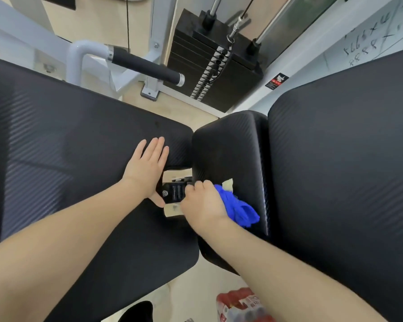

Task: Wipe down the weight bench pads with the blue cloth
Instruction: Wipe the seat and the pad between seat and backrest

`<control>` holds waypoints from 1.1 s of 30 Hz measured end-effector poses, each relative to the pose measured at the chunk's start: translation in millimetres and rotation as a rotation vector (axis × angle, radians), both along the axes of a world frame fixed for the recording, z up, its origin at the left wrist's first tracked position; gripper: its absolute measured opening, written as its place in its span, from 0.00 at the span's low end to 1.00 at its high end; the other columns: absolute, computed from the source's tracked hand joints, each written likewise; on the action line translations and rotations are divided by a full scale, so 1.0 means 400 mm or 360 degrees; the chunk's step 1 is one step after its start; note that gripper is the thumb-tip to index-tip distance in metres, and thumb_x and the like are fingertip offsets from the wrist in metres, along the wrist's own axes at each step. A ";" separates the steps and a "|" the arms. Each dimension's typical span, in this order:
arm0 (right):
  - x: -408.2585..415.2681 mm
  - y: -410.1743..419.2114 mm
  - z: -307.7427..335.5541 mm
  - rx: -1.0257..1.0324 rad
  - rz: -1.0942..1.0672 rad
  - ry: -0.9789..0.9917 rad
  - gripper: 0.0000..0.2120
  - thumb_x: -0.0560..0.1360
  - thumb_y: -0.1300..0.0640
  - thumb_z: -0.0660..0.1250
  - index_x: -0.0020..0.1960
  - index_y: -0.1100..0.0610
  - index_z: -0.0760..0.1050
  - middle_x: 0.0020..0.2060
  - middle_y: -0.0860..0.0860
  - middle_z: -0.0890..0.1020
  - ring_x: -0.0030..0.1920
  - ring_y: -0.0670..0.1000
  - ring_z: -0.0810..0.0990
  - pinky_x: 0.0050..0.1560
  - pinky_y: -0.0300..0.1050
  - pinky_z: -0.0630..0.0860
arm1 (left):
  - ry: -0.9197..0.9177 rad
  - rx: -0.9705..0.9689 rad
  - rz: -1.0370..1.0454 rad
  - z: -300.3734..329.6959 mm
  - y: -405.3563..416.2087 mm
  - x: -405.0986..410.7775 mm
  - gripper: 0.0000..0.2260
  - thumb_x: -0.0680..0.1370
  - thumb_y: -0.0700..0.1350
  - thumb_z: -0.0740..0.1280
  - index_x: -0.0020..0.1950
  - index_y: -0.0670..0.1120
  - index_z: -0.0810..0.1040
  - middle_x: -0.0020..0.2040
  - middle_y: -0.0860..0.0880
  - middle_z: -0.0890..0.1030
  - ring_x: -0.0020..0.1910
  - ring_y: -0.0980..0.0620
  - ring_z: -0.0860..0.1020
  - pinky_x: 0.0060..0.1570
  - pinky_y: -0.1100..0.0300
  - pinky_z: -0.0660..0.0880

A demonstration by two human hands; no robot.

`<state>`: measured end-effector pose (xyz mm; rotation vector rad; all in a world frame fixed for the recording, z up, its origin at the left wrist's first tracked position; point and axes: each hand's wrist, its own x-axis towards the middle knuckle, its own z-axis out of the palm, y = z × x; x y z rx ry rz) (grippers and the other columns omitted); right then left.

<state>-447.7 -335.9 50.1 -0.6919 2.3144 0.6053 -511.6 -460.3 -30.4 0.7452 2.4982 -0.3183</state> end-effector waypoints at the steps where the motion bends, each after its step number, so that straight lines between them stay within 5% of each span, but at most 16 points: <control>1: -0.049 0.012 0.014 -0.0030 0.0073 0.0135 0.11 0.76 0.58 0.60 0.57 0.56 0.75 0.53 0.54 0.75 0.53 0.56 0.72 0.49 0.49 0.66 | 0.0001 0.0000 0.0007 -0.001 0.004 0.000 0.64 0.58 0.76 0.64 0.73 0.37 0.36 0.75 0.37 0.38 0.75 0.40 0.39 0.72 0.45 0.39; 4: -0.208 0.039 0.057 -0.0111 -0.0036 0.0559 0.13 0.77 0.60 0.56 0.57 0.56 0.76 0.55 0.55 0.75 0.55 0.58 0.72 0.51 0.50 0.66 | -0.0013 -0.0019 0.0014 -0.002 0.007 -0.003 0.64 0.58 0.75 0.65 0.73 0.37 0.36 0.75 0.36 0.38 0.75 0.39 0.39 0.72 0.47 0.39; 6: -0.252 0.035 0.059 -0.0065 -0.0151 0.0564 0.12 0.77 0.61 0.57 0.55 0.56 0.76 0.54 0.54 0.75 0.55 0.57 0.73 0.51 0.49 0.66 | -0.0019 -0.0019 0.0005 0.000 0.007 -0.005 0.64 0.58 0.75 0.65 0.74 0.37 0.36 0.75 0.36 0.37 0.75 0.40 0.39 0.72 0.48 0.38; 10: -0.136 -0.002 0.025 -0.0049 -0.0492 0.0287 0.09 0.75 0.59 0.61 0.55 0.57 0.75 0.51 0.55 0.76 0.50 0.55 0.76 0.47 0.48 0.67 | -0.0052 -0.0048 0.0022 0.018 0.010 -0.005 0.63 0.58 0.75 0.65 0.74 0.37 0.35 0.75 0.37 0.38 0.75 0.40 0.40 0.73 0.48 0.39; 15: 0.008 0.008 0.035 0.0048 -0.0185 -0.0081 0.11 0.75 0.59 0.62 0.56 0.57 0.75 0.50 0.55 0.75 0.48 0.55 0.74 0.42 0.47 0.65 | -0.0070 -0.0096 0.0076 0.031 0.023 0.000 0.64 0.59 0.73 0.68 0.74 0.38 0.35 0.76 0.38 0.38 0.75 0.41 0.39 0.73 0.49 0.41; 18: -0.092 0.052 0.097 -0.0055 -0.0008 0.0285 0.12 0.76 0.61 0.56 0.56 0.57 0.76 0.51 0.56 0.75 0.50 0.57 0.74 0.43 0.48 0.64 | -0.0063 -0.0157 0.0120 0.030 0.036 0.007 0.64 0.59 0.71 0.69 0.73 0.37 0.34 0.75 0.38 0.37 0.75 0.41 0.39 0.73 0.50 0.42; 21: -0.209 0.100 0.174 -0.0003 -0.0079 0.0896 0.18 0.68 0.63 0.52 0.37 0.51 0.80 0.38 0.51 0.79 0.37 0.54 0.77 0.37 0.44 0.68 | -0.0051 -0.0182 0.0163 0.025 0.042 0.013 0.64 0.59 0.71 0.70 0.73 0.37 0.33 0.75 0.38 0.36 0.75 0.41 0.38 0.73 0.49 0.41; 23: -0.220 0.098 0.201 0.0030 -0.0152 0.1012 0.16 0.64 0.62 0.54 0.31 0.50 0.79 0.33 0.49 0.77 0.31 0.51 0.75 0.33 0.42 0.68 | -0.0045 -0.0191 0.0169 0.024 0.042 0.013 0.64 0.59 0.71 0.69 0.73 0.37 0.33 0.75 0.38 0.35 0.74 0.40 0.36 0.73 0.48 0.39; 28: -0.083 0.090 0.188 -0.0109 -0.0519 0.0570 0.10 0.75 0.63 0.56 0.50 0.57 0.74 0.49 0.56 0.73 0.44 0.56 0.72 0.44 0.48 0.65 | -0.0133 -0.0187 0.0226 0.034 0.047 0.018 0.64 0.59 0.69 0.72 0.73 0.38 0.32 0.75 0.39 0.35 0.74 0.39 0.36 0.73 0.47 0.40; 33: 0.014 0.083 0.248 -0.0109 -0.0449 0.0186 0.06 0.73 0.66 0.59 0.43 0.55 0.71 0.42 0.55 0.69 0.39 0.55 0.65 0.42 0.47 0.61 | -0.0409 0.0068 0.0386 0.090 0.080 -0.023 0.59 0.63 0.66 0.71 0.74 0.38 0.38 0.76 0.39 0.40 0.75 0.39 0.41 0.74 0.48 0.47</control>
